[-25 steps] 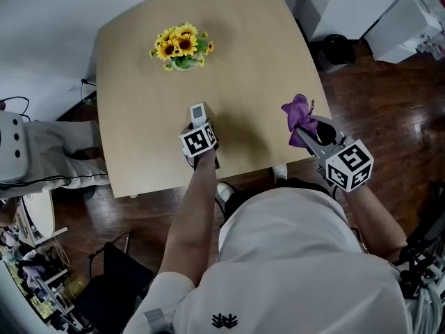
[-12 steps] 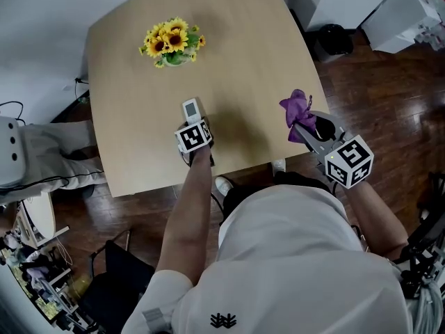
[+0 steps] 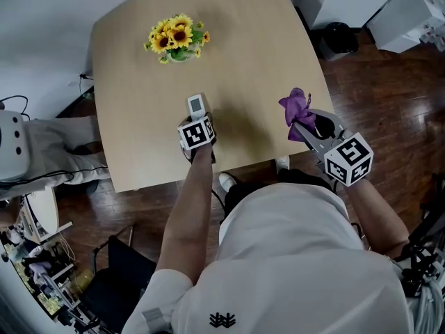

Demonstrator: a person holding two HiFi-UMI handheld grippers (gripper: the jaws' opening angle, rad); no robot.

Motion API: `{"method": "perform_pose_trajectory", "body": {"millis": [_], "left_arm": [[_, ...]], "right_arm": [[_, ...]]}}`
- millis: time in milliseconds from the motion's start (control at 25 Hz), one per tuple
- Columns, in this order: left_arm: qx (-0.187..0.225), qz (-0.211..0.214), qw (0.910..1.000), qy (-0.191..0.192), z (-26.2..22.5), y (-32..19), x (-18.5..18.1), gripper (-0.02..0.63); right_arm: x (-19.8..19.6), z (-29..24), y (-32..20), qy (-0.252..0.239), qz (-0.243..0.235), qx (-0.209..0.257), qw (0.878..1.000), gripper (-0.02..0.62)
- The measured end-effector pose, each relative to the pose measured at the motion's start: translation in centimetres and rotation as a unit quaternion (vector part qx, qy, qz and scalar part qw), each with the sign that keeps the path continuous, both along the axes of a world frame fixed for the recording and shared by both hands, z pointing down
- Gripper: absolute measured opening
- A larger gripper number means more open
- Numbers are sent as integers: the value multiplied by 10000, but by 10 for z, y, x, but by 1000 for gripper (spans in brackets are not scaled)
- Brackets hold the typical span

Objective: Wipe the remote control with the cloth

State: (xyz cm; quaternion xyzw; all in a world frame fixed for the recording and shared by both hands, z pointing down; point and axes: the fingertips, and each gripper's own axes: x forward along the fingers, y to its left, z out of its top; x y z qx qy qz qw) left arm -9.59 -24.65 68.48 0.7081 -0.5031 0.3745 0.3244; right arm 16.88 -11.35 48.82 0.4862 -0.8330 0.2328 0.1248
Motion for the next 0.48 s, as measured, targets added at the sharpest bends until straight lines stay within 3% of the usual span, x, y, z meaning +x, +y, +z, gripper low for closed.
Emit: {"method": "perform_pose_trajectory", "body": {"millis": [160,360,480], "left_arm": [[177,19,9998,-71,-14,1,-12,290],[597,81,9971,-476,-54,15,-26,290],[841,142,9954,-434,-74,36,-28,290]], "right_arm": [[-5,2,-6,-88,2,69,9999,127],[-1,-2,-7,-189,-89,158,9997,127],[2,-3,-2,-119,-201,240,9994,127]]}}
